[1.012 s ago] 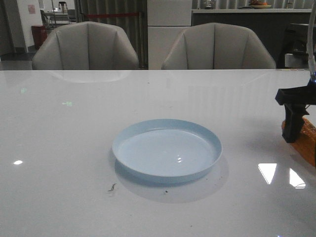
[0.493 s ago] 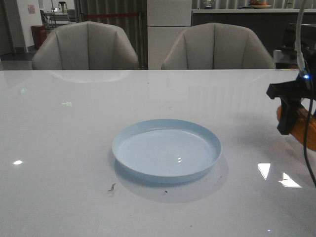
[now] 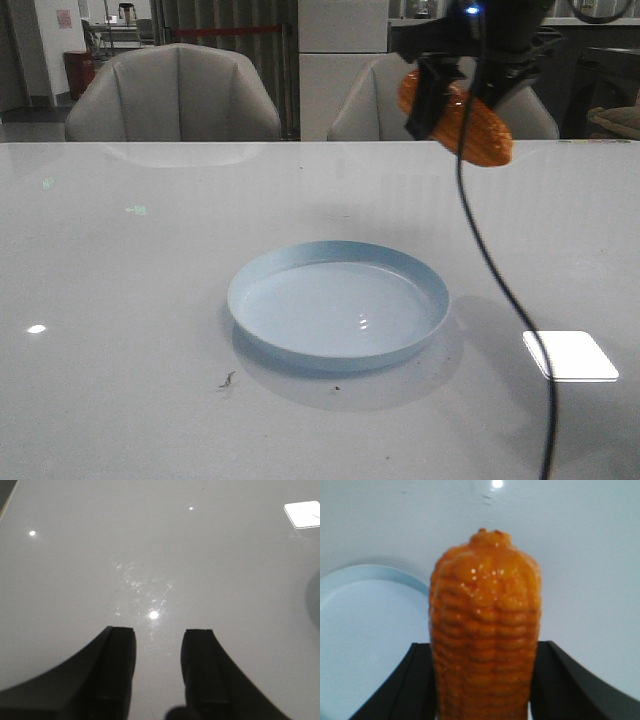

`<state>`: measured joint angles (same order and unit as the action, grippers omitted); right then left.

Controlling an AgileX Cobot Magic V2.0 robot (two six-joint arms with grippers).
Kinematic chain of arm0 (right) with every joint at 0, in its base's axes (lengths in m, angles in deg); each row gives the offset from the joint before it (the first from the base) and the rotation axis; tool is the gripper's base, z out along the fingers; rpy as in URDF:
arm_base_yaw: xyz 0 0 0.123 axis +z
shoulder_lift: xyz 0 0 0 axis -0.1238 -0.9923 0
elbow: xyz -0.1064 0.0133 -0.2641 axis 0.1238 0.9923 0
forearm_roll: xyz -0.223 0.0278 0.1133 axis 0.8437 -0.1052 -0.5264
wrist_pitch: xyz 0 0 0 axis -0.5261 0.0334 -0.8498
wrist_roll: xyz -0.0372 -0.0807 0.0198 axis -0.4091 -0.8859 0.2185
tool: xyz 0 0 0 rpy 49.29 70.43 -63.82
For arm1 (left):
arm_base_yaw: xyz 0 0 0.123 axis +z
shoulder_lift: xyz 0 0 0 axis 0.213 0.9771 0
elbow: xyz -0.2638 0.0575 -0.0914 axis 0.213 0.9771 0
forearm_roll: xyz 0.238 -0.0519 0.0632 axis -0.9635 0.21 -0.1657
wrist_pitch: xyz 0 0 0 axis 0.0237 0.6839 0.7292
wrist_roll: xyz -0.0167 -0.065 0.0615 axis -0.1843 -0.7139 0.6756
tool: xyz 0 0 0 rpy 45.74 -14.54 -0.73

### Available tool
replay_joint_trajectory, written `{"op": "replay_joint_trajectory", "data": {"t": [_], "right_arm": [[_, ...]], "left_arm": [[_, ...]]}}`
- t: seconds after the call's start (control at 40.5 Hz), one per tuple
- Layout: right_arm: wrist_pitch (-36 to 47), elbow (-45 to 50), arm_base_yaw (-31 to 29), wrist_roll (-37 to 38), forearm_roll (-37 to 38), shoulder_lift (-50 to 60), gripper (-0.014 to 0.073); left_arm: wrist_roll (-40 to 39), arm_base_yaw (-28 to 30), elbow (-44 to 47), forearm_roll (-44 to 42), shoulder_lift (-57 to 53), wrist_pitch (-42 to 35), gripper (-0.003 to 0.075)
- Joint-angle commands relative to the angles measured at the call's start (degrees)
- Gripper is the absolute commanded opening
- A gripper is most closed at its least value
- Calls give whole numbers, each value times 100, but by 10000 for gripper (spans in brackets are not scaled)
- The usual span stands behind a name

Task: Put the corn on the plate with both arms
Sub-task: 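Lift the corn and carry it over the plate, lowering it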

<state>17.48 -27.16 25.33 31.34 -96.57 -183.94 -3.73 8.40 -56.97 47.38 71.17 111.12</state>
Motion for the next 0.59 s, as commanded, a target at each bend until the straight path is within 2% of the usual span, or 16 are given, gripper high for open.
{"op": "replay_joint_trajectory", "data": {"t": [0.0,0.197,0.37,0.444,0.567], "right_arm": [[84,-200,408,-104,-109,229,193],[-56,-200,1068,-104,-109,-221,193],[-76,-200,1223,-104,-102,-529,211],[-131,-200,1223,-104,-98,-651,274],[-201,-200,1223,-104,-98,-784,444]], "left_arm": [[-47,4,-163,-2,-36,-374,316],[-47,4,-163,-2,-36,-374,316],[-47,4,-163,-2,-36,-374,316],[-47,4,-163,-2,-36,-374,316],[-47,4,-163,-2,-36,-374,316]]}}
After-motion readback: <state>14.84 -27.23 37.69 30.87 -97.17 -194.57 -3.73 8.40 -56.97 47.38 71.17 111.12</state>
